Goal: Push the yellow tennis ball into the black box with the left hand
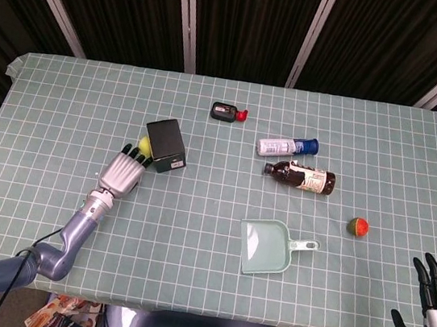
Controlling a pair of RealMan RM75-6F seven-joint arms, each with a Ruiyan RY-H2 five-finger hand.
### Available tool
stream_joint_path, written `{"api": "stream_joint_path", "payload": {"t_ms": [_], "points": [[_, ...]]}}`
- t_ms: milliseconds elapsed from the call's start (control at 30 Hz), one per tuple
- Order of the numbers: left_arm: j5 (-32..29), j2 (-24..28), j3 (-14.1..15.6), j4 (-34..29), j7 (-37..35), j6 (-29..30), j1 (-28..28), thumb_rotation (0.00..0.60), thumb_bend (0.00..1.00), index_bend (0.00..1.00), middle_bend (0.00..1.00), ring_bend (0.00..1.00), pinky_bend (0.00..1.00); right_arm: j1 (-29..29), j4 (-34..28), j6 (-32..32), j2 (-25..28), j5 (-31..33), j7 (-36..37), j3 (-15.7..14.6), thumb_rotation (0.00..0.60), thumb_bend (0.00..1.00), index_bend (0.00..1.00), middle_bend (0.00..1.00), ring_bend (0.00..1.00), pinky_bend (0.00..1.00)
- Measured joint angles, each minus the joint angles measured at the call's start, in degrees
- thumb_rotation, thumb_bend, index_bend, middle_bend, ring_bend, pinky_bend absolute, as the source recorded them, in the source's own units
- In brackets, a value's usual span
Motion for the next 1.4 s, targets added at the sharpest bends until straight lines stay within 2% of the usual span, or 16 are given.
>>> {"api": "stream_joint_path", "payload": {"t_ms": [233, 333, 433, 600, 833, 1067, 1400], "points": [[-1.62, 0.43, -0.83, -0.06, 1.92, -0.98, -0.81, 0.600, 0.29, 0.19, 0.33, 0.18, 0.19, 0.06, -0.08, -0.26, -0.12, -0.05, -0.26, 0.05, 0.600, 0.26, 0.00, 0.00, 0.00, 0.00], [-2.24, 0.47, -1.27, -0.02, 2.36, -1.75, -1.54, 0.600, 0.27, 0.18, 0.32, 0.17, 0.13, 0.16, -0.11, -0.43, -0.20, -0.10, -0.43, 0.09, 0.600, 0.26, 0.00, 0.00, 0.00, 0.00], [-2.39, 0.37, -1.56, 0.12, 1.50, -2.46, -2.19, 0.600, 0.26, 0.17, 0.30, 0.14, 0.09, 0.17, -0.09, -0.49, -0.25, -0.17, -0.56, 0.09, 0.600, 0.26, 0.00, 0.00, 0.00, 0.00], [-1.10, -0.14, -1.55, 0.90, -2.36, -3.16, -3.39, 0.600, 0.24, 0.16, 0.23, 0.08, 0.07, 0.04, -0.15, -0.22, -0.18, -0.31, -0.45, 0.07, 0.600, 0.26, 0.00, 0.00, 0.00, 0.00], [2.26, -1.09, -0.41, 1.98, -7.48, -3.18, -4.77, 0.590, 0.20, 0.15, 0.19, 0.02, 0.00, -0.07, -0.13, -0.12, 0.01, -0.60, -0.15, -0.08, 0.600, 0.26, 0.00, 0.00, 0.00, 0.00], [6.09, -1.59, 1.33, 3.25, -12.91, -2.09, -5.49, 0.575, 0.18, 0.15, 0.18, 0.02, 0.00, -0.21, -0.18, 0.13, 0.27, -0.63, 0.38, -0.09, 0.600, 0.26, 0.00, 0.00, 0.00, 0.00], [8.94, -0.39, 3.13, 2.61, -16.29, 0.16, -4.96, 0.542, 0.16, 0.15, 0.19, 0.02, 0.00, -0.01, -0.36, -0.51, 0.03, -0.29, -0.33, 0.05, 0.600, 0.26, 0.00, 0.00, 0.00, 0.00]]}}
